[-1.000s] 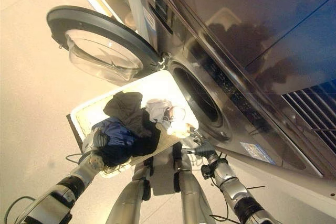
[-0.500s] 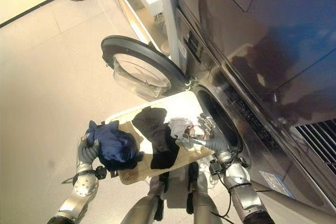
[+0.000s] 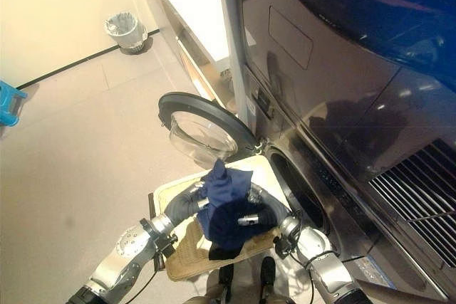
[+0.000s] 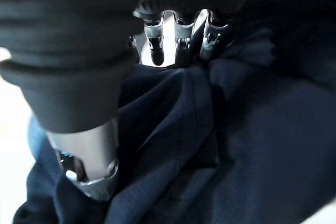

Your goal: Put the clothes into the washing machine.

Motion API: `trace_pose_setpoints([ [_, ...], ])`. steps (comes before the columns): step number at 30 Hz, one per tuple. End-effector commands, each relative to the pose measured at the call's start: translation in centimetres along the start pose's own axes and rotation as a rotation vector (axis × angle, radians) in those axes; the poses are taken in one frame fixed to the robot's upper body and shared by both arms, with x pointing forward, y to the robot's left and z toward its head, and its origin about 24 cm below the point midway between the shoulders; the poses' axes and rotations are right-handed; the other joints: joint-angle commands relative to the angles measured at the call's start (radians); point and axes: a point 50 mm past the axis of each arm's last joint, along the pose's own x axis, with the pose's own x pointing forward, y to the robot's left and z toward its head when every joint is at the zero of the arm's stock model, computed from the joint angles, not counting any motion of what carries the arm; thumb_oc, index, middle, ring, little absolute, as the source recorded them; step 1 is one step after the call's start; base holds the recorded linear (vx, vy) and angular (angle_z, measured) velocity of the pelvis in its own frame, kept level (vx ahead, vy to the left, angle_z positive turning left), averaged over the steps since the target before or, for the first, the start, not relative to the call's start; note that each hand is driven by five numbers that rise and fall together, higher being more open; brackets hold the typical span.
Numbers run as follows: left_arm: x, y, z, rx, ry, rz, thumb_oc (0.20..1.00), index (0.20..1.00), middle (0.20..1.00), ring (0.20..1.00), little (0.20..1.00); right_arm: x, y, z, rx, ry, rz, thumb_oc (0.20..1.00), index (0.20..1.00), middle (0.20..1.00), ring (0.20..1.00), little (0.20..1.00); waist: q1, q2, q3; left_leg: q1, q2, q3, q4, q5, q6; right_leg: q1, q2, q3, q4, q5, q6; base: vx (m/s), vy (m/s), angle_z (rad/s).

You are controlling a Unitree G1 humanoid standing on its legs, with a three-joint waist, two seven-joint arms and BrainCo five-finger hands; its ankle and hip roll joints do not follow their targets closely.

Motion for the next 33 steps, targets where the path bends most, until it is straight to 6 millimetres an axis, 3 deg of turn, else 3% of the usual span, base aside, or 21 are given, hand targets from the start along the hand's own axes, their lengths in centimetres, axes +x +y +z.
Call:
trace_pose_setpoints([
  [1, 0.8, -1.3, 1.6, -0.078, -0.085, -0.150, 0.200, 0.200, 0.200, 0.200, 0.200, 0.7, 3.2, 1.8, 0.107, -0.120, 0.167, 1.000, 1.000, 1.000, 1.000, 1.000, -0.011, -0.060, -0.081, -0.004, -0.060, 0.019, 0.008, -0.004, 0.036, 0.007, -0.052, 0.055, -0.034, 0.082, 0.104, 0.08, -0.032, 0.00],
  [8, 0.3, -2.7, 0.3, -0.208, -0.043, -0.236, 0.200, 0.200, 0.200, 0.200, 0.200, 0.3, 4.9, 1.2, 0.168, -0.105, 0.231, 1.000, 1.000, 1.000, 1.000, 1.000, -0.014, -0.070, -0.093, 0.020, -0.053, 0.040, 0.012, -0.018, 0.040, 0.026, -0.055, 0.061, -0.037, 0.082, 0.113, 0.06, -0.027, 0.00],
  [9, 0.1, -3.0, -0.2, -0.236, -0.027, -0.225, 0.200, 0.200, 0.200, 0.200, 0.200, 0.1, 5.3, 0.8, 0.229, -0.100, 0.251, 0.294, 0.294, 0.294, 0.294, 0.294, -0.014, -0.074, -0.096, 0.029, -0.050, 0.047, 0.014, -0.023, 0.041, 0.035, -0.055, 0.062, -0.038, 0.081, 0.114, 0.14, -0.052, -0.02],
  [10, -0.1, -2.9, -0.5, -0.241, -0.020, -0.210, 0.200, 0.200, 0.200, 0.200, 0.200, 0.1, 5.6, 0.6, 0.267, -0.096, 0.257, 0.200, 0.200, 0.200, 0.200, 0.200, -0.014, -0.076, -0.098, 0.032, -0.049, 0.050, 0.015, -0.025, 0.041, 0.040, -0.055, 0.063, -0.039, 0.080, 0.115, 0.12, -0.045, -0.02],
  [22, -0.7, -1.7, -1.7, -0.134, 0.001, -0.008, 0.200, 0.200, 0.200, 0.200, 0.200, -0.5, 8.4, -3.8, 0.693, 0.093, 0.284, 0.200, 0.200, 0.200, 0.200, 0.200, -0.007, -0.085, -0.065, 0.015, -0.043, 0.060, 0.024, -0.022, 0.047, 0.038, -0.056, 0.073, -0.035, 0.077, 0.115, 0.02, -0.007, 0.00],
  [26, -0.5, -1.5, -1.9, -0.112, 0.011, 0.019, 0.200, 0.200, 0.200, 0.200, 0.200, -0.6, 9.2, -4.2, 0.811, 0.101, 0.324, 0.200, 0.200, 0.200, 0.200, 0.200, -0.005, -0.088, -0.052, 0.007, -0.042, 0.062, 0.025, -0.017, 0.047, 0.034, -0.055, 0.073, -0.034, 0.079, 0.114, 0.00, 0.000, 0.00],
  [33, -0.3, -1.2, -2.2, -0.027, 0.009, 0.124, 0.200, 0.200, 0.200, 0.200, 0.200, -0.3, 10.6, -4.4, 0.870, 0.114, 0.360, 0.200, 0.200, 0.200, 0.200, 0.200, -0.005, -0.089, -0.044, -0.006, -0.043, 0.062, 0.032, -0.015, 0.047, 0.026, -0.057, 0.078, -0.032, 0.078, 0.114, 0.00, 0.000, 0.00],
])
